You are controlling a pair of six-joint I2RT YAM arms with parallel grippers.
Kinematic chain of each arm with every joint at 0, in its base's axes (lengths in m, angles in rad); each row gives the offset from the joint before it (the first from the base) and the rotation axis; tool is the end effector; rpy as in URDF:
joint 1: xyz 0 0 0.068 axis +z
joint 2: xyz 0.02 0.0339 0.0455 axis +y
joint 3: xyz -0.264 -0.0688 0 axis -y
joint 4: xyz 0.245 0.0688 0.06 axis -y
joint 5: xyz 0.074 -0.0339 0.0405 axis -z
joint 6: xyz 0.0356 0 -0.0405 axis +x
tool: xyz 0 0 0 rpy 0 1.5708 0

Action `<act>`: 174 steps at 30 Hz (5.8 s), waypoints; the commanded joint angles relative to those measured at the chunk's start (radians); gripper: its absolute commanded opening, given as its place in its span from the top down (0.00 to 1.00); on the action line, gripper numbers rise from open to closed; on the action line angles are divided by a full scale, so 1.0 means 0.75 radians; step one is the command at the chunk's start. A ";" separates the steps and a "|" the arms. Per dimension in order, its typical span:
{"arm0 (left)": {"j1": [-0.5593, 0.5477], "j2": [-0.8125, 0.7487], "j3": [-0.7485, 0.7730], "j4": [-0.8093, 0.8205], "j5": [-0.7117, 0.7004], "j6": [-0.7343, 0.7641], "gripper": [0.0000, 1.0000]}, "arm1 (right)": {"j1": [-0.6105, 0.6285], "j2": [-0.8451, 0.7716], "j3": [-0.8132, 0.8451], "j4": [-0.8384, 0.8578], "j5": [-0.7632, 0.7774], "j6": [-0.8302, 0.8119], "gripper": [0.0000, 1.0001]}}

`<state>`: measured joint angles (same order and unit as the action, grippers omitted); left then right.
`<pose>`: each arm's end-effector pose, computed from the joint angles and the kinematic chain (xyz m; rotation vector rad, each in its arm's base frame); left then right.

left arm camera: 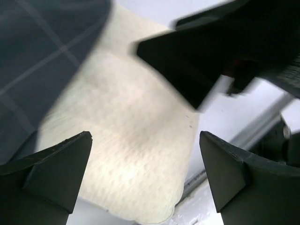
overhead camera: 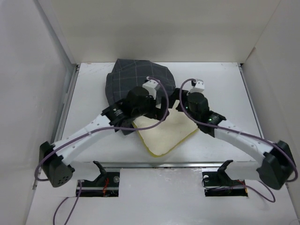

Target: Put the pillow into the pillowcase

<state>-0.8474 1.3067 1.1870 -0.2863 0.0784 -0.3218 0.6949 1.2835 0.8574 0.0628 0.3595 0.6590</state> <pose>0.1979 -0.2283 0.3554 0.5901 1.9874 -0.8210 0.2334 0.1782 0.2819 0.2078 1.9396 0.5620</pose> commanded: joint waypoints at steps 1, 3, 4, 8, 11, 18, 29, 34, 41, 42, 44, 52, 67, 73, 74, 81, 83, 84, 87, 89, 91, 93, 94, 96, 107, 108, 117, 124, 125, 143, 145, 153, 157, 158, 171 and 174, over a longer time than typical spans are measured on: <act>0.023 -0.224 -0.020 -0.146 -0.413 -0.143 0.00 | 0.000 -0.171 0.080 -0.116 -0.178 -0.420 0.01; 0.023 -0.324 -0.177 -0.213 -0.497 -0.325 0.00 | 0.000 -0.204 0.068 -0.208 -0.380 -0.537 0.01; 0.038 -0.382 -0.246 -0.213 -0.540 -0.382 0.00 | 0.000 -0.204 0.086 -0.247 -0.424 -0.600 0.01; 0.068 -0.686 -0.598 -0.214 -0.540 -0.632 0.00 | 0.147 -0.049 0.158 -0.364 -0.435 -0.688 0.01; 0.113 -0.758 -0.829 -0.111 -0.512 -0.710 0.00 | 0.266 0.114 0.229 -0.400 -0.404 -0.727 0.01; 0.271 -0.699 -1.075 0.181 -0.442 -0.770 0.00 | 0.350 0.309 0.274 -0.342 -0.455 -0.740 0.01; 0.561 -0.297 -1.043 0.537 -0.211 -0.424 0.60 | 0.385 0.626 0.315 -0.147 -0.381 -0.635 0.16; 0.561 -0.282 -0.926 0.492 -0.103 -0.303 1.00 | 0.385 0.629 0.401 -0.147 -0.190 -0.548 1.00; 0.469 -0.668 -0.769 0.413 0.204 -0.275 1.00 | 0.385 0.473 0.532 0.100 0.311 -0.461 1.00; 0.447 -0.705 -0.740 0.384 0.227 -0.275 1.00 | 0.385 0.473 0.568 0.169 0.365 -0.461 1.00; 0.418 -0.783 -0.651 0.278 0.243 -0.275 1.00 | 0.385 0.473 0.609 0.227 0.447 -0.449 1.00; 0.357 -0.765 -0.444 0.073 0.429 -0.223 1.00 | 0.385 0.579 0.799 0.669 0.792 -0.449 1.00; 0.314 -0.916 -0.300 0.105 0.730 -0.397 1.00 | 0.385 0.925 0.994 0.917 0.981 -0.376 1.00; 0.314 -0.930 -0.315 -0.084 0.475 -0.385 0.37 | 0.385 0.811 0.782 0.700 0.570 -0.363 0.51; 0.314 -0.930 -0.315 -0.107 0.401 -0.385 0.29 | 0.385 0.736 0.725 0.675 0.509 -0.339 0.37; 0.314 -0.855 -0.300 -0.171 0.079 -0.356 0.00 | 0.385 0.437 0.411 0.287 0.390 -0.324 0.03; 0.314 -0.818 -0.300 -0.185 -0.022 -0.344 0.00 | 0.372 0.402 0.379 0.221 0.406 -0.324 0.01; 0.314 -0.794 -0.300 -0.185 -0.069 -0.344 0.00 | 0.352 0.389 0.360 0.160 0.406 -0.324 0.01; 0.314 -0.661 -0.288 -0.171 -0.217 -0.344 0.00 | 0.250 0.377 0.360 0.056 0.278 -0.284 0.01; 0.338 -0.543 -0.274 -0.152 -0.252 -0.344 0.00 | 0.166 0.430 0.387 -0.004 0.172 -0.230 0.01; 0.355 -0.464 -0.257 -0.132 -0.278 -0.330 0.00 | 0.021 0.479 0.427 -0.028 -0.035 -0.200 0.01; 0.369 -0.358 -0.239 -0.101 -0.278 -0.293 0.00 | -0.077 0.583 0.462 -0.028 -0.269 -0.167 0.01; 0.369 -0.325 -0.215 -0.101 -0.278 -0.273 0.00 | -0.157 0.624 0.519 -0.043 -0.321 -0.167 0.01; 0.369 -0.252 -0.186 -0.077 -0.213 -0.201 0.00 | -0.204 0.749 0.581 -0.043 -0.395 -0.155 0.01; 0.300 0.139 0.072 0.020 -0.135 0.208 0.00 | -0.243 1.115 0.859 -0.018 -0.724 -0.161 0.74; 0.300 0.170 0.088 0.020 -0.135 0.241 0.00 | -0.243 1.083 0.807 0.010 -0.769 -0.161 0.95; 0.138 0.323 0.058 -0.021 -0.294 0.245 0.00 | -0.319 0.684 0.640 -0.043 -0.995 -0.185 1.00; -0.017 0.415 0.043 -0.078 -0.707 0.151 0.00 | -0.319 0.543 0.561 -0.086 -1.120 -0.128 1.00; -0.030 0.440 0.064 -0.115 -0.767 0.102 0.00 | -0.319 0.528 0.546 -0.086 -1.166 -0.116 1.00; -0.167 0.357 0.355 -0.545 -1.426 -0.298 1.00 | -0.366 0.244 0.581 -0.437 -1.163 -0.259 0.61; -0.167 0.112 0.230 -0.394 -1.249 -0.173 1.00 | -0.401 0.203 0.595 -0.452 -1.163 -0.304 0.36; -0.069 -0.294 0.148 -0.154 -0.884 0.016 1.00 | -0.503 0.029 0.549 -0.470 -1.003 -0.414 0.16; -0.069 -0.311 0.244 -0.213 -0.849 0.034 1.00 | -0.420 0.060 0.473 -0.375 -0.978 -0.439 0.17; -0.069 -0.311 0.258 -0.213 -0.849 0.034 1.00 | -0.385 0.098 0.456 -0.342 -0.964 -0.451 0.17; -0.069 -0.388 0.375 -0.332 -0.816 0.022 1.00 | -0.121 0.634 0.663 0.371 -0.849 -0.163 0.17; -0.069 -0.388 0.403 -0.363 -0.816 0.022 1.00 | -0.108 0.747 0.651 0.554 -0.888 -0.008 0.18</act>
<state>-0.8955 1.0710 1.4017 -0.6407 -0.5190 -0.3115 0.6079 1.8137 1.3041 0.2043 -0.2996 0.5213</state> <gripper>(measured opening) 0.120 0.822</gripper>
